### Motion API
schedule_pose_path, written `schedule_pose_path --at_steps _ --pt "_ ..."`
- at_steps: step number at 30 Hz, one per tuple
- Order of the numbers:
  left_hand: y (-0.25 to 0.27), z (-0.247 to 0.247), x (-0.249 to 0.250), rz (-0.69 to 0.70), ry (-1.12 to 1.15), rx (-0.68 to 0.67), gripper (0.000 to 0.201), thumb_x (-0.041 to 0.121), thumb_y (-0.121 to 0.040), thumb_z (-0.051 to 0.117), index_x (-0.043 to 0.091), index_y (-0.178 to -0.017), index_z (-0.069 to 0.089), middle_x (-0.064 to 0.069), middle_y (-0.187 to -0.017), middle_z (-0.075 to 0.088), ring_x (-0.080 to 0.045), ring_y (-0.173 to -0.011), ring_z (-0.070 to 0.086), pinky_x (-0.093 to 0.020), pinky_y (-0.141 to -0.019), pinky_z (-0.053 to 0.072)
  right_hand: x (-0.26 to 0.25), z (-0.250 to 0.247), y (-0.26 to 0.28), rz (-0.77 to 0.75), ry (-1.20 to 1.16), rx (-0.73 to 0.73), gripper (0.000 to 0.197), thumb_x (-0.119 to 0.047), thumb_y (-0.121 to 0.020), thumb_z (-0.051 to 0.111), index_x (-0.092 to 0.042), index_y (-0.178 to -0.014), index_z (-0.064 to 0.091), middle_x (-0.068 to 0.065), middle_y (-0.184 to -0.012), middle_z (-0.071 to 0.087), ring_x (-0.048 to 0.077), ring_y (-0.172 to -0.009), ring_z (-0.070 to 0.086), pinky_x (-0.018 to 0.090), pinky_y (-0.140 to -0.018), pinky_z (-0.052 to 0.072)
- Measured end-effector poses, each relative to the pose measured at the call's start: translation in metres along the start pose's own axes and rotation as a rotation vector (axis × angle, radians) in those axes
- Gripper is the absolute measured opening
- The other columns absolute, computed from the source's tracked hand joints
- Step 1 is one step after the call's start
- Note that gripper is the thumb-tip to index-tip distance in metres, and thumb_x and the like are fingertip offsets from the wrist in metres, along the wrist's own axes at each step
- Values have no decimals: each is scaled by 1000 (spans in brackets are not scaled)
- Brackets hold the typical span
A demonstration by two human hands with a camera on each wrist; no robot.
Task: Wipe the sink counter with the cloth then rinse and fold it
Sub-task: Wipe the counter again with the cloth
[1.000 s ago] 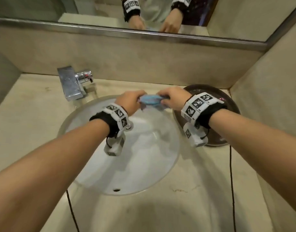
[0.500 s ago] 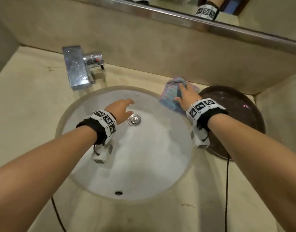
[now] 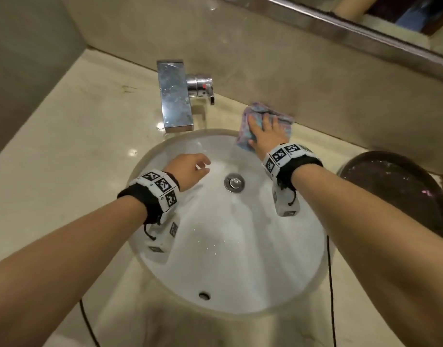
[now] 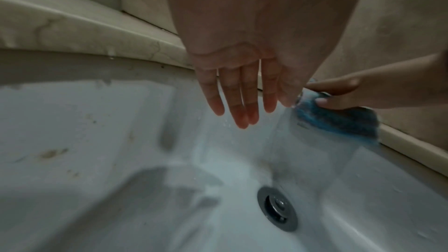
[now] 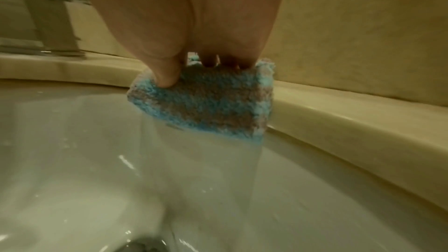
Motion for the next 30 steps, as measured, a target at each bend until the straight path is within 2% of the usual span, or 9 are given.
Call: schedule_pose_path --at_steps 2,6,9,14,17,19,23,26,30 --pt "2 -5 -5 -9 9 2 29 25 -94 50 14 -119 59 -4 -117 64 -22 -101 61 -25 -90 42 -23 -6 -9 -72 14 -19 70 -31 -98 41 -25 -150 -5 14 -159 -9 34 -147 -4 46 -119 2" --pt "6 -12 -18 -28 33 -12 29 26 -94 49 16 -119 59 -3 -117 64 -20 -99 61 -27 -90 44 -57 -17 -22 -141 42 -51 81 -31 -94 48 -21 -151 -9 12 -159 -13 31 -147 -7 42 -119 0" --pt "10 -16 -25 -28 27 -13 28 25 -94 49 15 -118 60 -3 -116 65 -14 -91 57 -22 -85 41 -72 -18 -27 -197 74 -49 85 -26 -92 53 -21 -151 -7 14 -158 -12 33 -147 -7 42 -119 -1" --pt "14 -18 -31 -26 37 3 28 24 -93 50 14 -116 61 -4 -115 66 -10 -85 52 -18 -82 39 -95 -19 -31 -301 92 -37 82 -26 -91 56 -17 -151 0 13 -159 -5 34 -147 -1 42 -120 6" --pt "15 -17 -32 -26 27 13 27 24 -93 51 14 -116 62 -4 -114 66 -10 -84 52 -20 -81 40 -100 -22 -25 -369 108 -27 77 -7 -88 55 -19 -150 11 14 -157 8 33 -146 9 43 -119 15" --pt "16 -17 -32 -27 22 22 27 24 -93 51 14 -115 62 -4 -113 66 -11 -84 52 -20 -81 40 -102 -21 -20 -374 100 -31 79 1 -85 54 -20 -150 14 14 -157 9 31 -146 8 42 -119 15" --pt "21 -18 -34 -42 31 47 27 24 -93 51 14 -115 62 -4 -113 66 -12 -84 52 -22 -81 41 -105 -18 -16 -386 85 -47 75 2 -87 52 -20 -150 17 8 -160 5 28 -148 4 40 -119 12" --pt "28 -22 -37 -52 21 66 27 25 -93 51 14 -115 62 -3 -114 66 -15 -88 56 -21 -82 40 -110 -19 -7 -394 85 -58 71 3 -86 51 -18 -148 23 11 -159 9 29 -147 6 41 -118 13" --pt "38 -26 -39 -61 16 90 28 23 -93 50 12 -116 61 -6 -115 66 -21 -99 61 -24 -88 43 -125 -13 17 -323 14 -38 70 7 -86 45 -20 -148 25 15 -152 23 30 -139 29 42 -108 35"
Point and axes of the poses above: each hand's wrist, its own y-axis away from the middle knuckle, its own z-axis out of the palm, x = y × z, the point moved 2 cm from there along -y, towards the middle knuckle
